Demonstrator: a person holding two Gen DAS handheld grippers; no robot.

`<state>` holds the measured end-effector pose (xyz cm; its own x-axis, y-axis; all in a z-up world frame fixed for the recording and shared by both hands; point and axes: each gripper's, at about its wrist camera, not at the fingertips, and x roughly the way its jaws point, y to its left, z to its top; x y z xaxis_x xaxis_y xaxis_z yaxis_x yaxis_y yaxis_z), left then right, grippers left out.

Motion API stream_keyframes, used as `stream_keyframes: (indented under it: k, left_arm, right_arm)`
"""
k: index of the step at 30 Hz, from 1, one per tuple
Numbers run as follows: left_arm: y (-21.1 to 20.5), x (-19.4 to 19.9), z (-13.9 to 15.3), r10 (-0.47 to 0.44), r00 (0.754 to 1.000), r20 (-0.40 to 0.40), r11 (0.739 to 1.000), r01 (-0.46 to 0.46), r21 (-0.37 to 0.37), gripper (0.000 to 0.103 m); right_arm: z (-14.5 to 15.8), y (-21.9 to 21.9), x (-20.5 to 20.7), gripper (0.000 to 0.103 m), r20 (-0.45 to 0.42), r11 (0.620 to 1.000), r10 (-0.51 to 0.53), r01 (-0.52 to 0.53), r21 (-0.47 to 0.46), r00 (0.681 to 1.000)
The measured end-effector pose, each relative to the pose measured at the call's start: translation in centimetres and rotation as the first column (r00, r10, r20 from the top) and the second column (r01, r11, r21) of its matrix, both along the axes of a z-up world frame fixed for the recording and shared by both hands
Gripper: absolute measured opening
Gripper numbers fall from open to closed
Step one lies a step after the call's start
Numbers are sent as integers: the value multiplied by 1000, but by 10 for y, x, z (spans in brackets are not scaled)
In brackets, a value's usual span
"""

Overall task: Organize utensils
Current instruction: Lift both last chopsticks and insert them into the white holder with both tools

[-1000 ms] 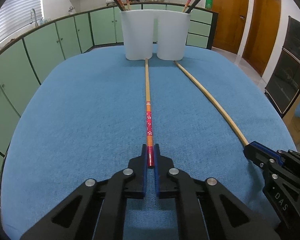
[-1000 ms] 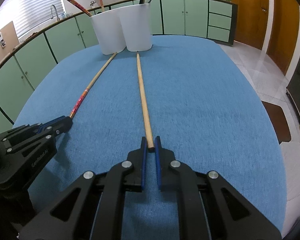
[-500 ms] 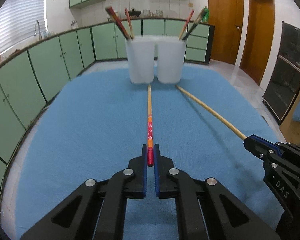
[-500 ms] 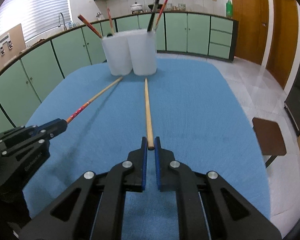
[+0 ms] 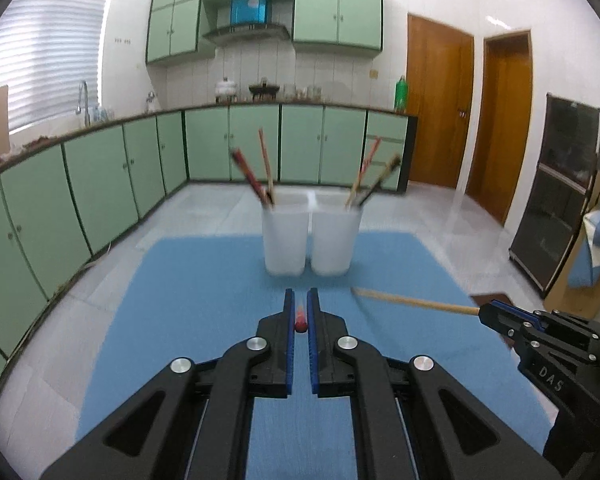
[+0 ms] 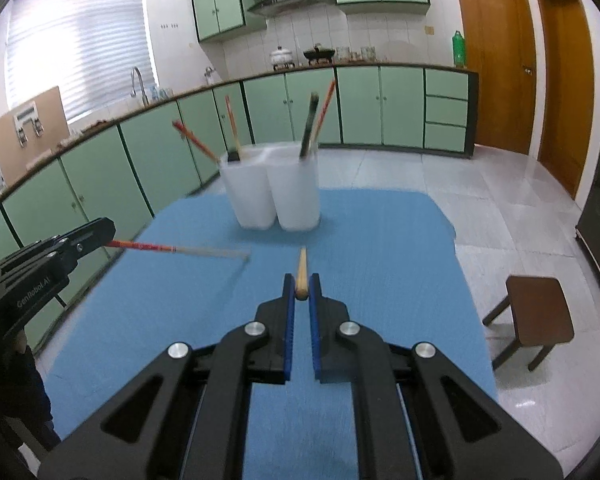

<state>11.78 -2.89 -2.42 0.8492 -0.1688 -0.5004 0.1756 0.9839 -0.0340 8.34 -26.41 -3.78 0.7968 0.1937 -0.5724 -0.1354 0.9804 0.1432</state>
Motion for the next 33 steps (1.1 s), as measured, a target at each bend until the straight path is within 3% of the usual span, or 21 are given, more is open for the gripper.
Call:
stream_keyframes:
  k: [5, 12, 19, 33]
  left_arm:
    - [3, 14, 28, -33, 998, 52, 999, 34, -23, 6]
    - [7, 39, 48, -87, 995, 49, 993, 91, -77, 6]
    - [3, 57, 67, -115, 990, 88, 990, 122, -77, 6]
    - [-6, 125, 154, -64, 944, 323, 993, 93, -76, 6]
  right_arm:
    - [36, -7, 19, 6, 36, 998, 41, -42, 42, 999]
    - [76, -9, 54, 6, 54, 992, 105, -108, 63, 993]
    - [111, -9, 84, 6, 63, 983, 161, -165, 79, 985]
    - [201, -15, 161, 6, 246, 988, 116, -138, 75, 962]
